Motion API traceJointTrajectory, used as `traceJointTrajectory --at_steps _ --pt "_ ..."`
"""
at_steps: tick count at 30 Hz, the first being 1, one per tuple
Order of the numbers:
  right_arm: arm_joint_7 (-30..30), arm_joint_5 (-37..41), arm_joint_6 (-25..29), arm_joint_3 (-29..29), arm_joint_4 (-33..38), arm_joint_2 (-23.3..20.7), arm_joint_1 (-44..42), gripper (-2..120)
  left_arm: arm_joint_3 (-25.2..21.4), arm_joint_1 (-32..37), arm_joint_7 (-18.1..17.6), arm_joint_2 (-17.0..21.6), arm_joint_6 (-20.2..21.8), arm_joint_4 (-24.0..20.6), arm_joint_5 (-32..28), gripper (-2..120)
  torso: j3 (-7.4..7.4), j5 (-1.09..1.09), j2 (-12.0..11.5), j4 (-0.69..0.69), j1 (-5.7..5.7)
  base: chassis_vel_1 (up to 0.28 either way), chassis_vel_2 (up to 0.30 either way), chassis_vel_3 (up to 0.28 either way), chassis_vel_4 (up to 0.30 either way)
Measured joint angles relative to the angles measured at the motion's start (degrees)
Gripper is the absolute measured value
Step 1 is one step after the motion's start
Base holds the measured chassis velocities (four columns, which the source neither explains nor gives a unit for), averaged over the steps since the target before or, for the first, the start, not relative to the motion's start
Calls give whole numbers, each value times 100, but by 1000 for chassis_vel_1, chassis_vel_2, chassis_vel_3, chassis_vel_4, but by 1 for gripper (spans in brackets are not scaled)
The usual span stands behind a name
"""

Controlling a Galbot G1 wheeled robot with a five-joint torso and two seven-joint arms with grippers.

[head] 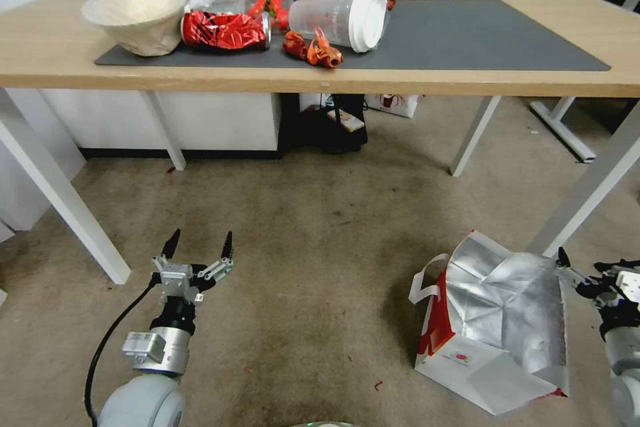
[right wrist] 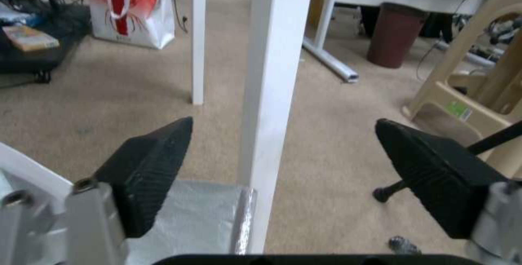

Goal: Pick up the food delivery bag from the floor and place it on the table.

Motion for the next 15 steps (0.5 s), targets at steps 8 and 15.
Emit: traceJointTrajectory --at_steps 8,15 --pt "9 82 -291 -194 -201 -45 163 87 -16 13 -34 -6 1 -8 25 100 0 -1 2 0 0 0 0 0 0" --pt "14 93 -385 -317 -366 -62 248 88 -1 28 -92 -41 -3 -9 79 100 0 0 4 0 0 0 0 0 0"
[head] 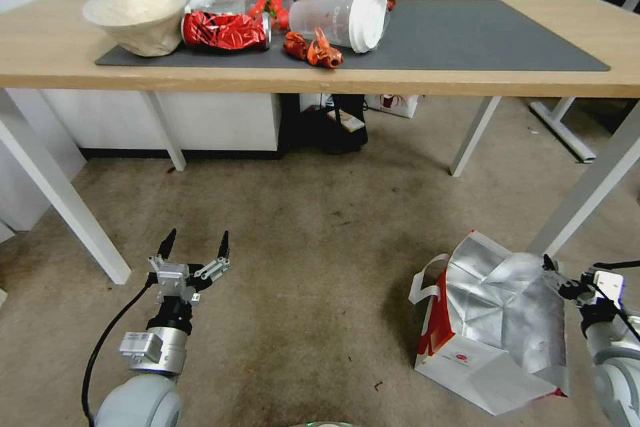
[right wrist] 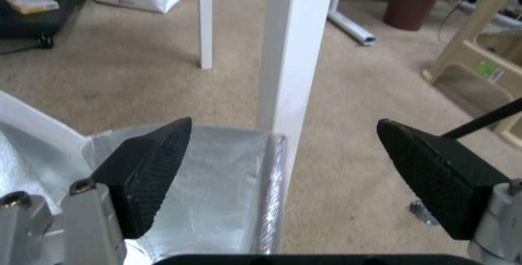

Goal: Pick up the food delivery bag from the floor and place it on the table.

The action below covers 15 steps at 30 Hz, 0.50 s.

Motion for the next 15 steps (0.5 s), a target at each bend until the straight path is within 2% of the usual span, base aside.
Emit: traceJointTrajectory --at_steps 6,9,10,12,15 --pt "-6 138 -89 -122 -169 -10 44 74 -17 17 -32 0 -17 0 25 100 0 0 1 0 0 0 0 0 0" --pt "-47 224 -141 -148 -202 -5 48 61 -23 16 -36 -1 -29 0 36 100 0 0 1 0 0 0 0 0 0" --pt "-47 224 -141 -148 -202 -5 48 61 -23 16 -36 -1 -29 0 36 100 0 0 1 0 0 0 0 0 0" --pt "-62 283 -178 -165 -225 0 46 51 -18 15 -37 -10 -44 0 50 100 0 0 2 -1 0 0 0 0 0" --pt "-64 338 -194 -176 -235 8 41 44 -12 15 -38 -19 -52 0 58 100 0 0 2 0 1 0 0 0 0"
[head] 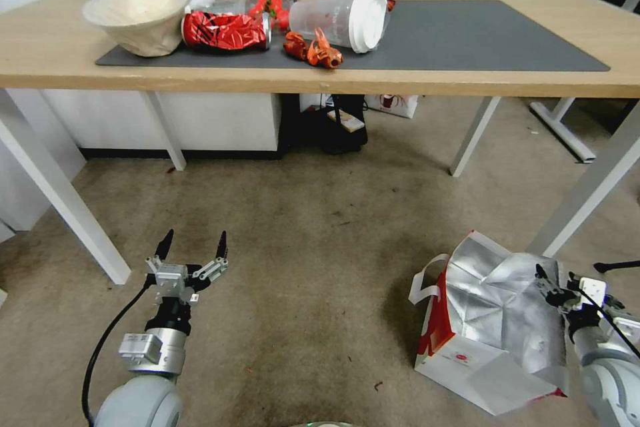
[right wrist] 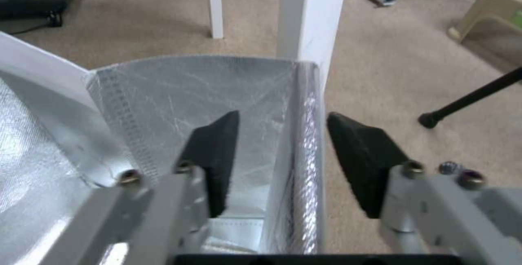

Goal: Pick up the food delivery bag from the floor and place it on the table.

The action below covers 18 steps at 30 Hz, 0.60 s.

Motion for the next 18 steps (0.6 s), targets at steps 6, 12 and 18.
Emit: traceJointTrajectory --at_steps 6,12,18 --pt "-20 26 -4 -23 -44 38 -15 21 -4 3 -6 -10 -24 -7 5 100 0 0 0 0 0 0 0 0 0" --pt "-31 21 36 -34 -53 75 -27 0 -33 19 -22 -11 -45 -27 4 100 0 0 1 0 0 0 0 0 0" --pt "-19 9 113 -34 3 94 -60 0 -53 11 -23 -14 -75 14 12 100 0 0 1 0 0 0 0 0 0"
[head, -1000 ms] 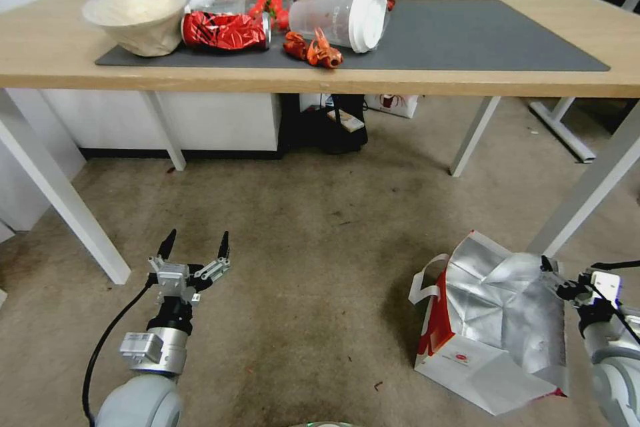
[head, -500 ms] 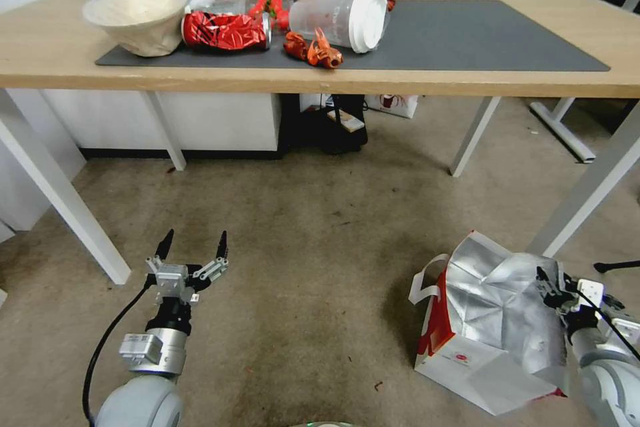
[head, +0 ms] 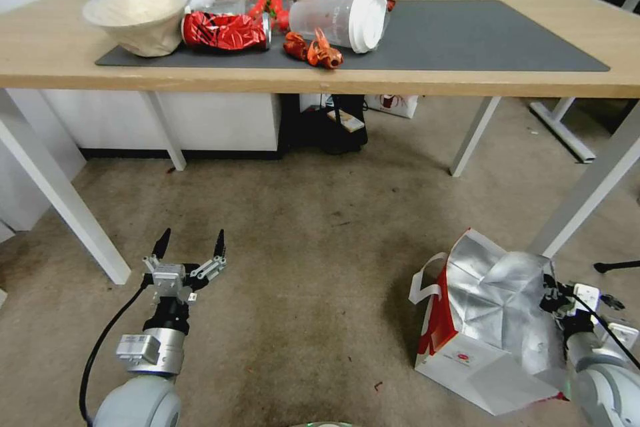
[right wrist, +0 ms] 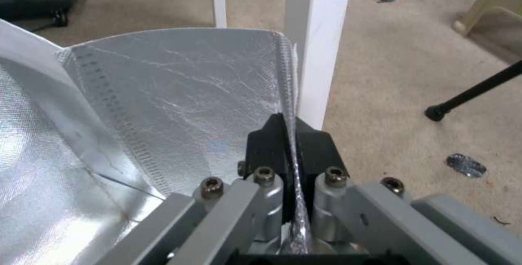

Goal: Pick up the food delivery bag from the floor and place it on the table.

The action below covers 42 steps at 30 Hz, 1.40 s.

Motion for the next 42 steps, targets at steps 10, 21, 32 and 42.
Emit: traceJointTrajectory --at_steps 10,21,32,42 --pt "-232 32 39 18 520 14 -265 0 -14 -35 156 -8 61 27 -73 100 0 1 0 0 0 0 0 0 0" --pt "-868 323 -201 -73 2146 -680 -722 0 -105 -38 295 43 124 -3 -307 100 0 1 1 0 0 0 0 0 0" --pt "-2125 1349 62 163 2958 -1783 -855 0 -223 -57 576 55 -23 83 -316 100 0 -1 1 1 0 0 0 0 0" --pt "-3805 2220 376 418 2993 -2232 -781 0 -264 -105 569 79 -55 105 -307 100 0 0 1 0 0 0 0 0 0"
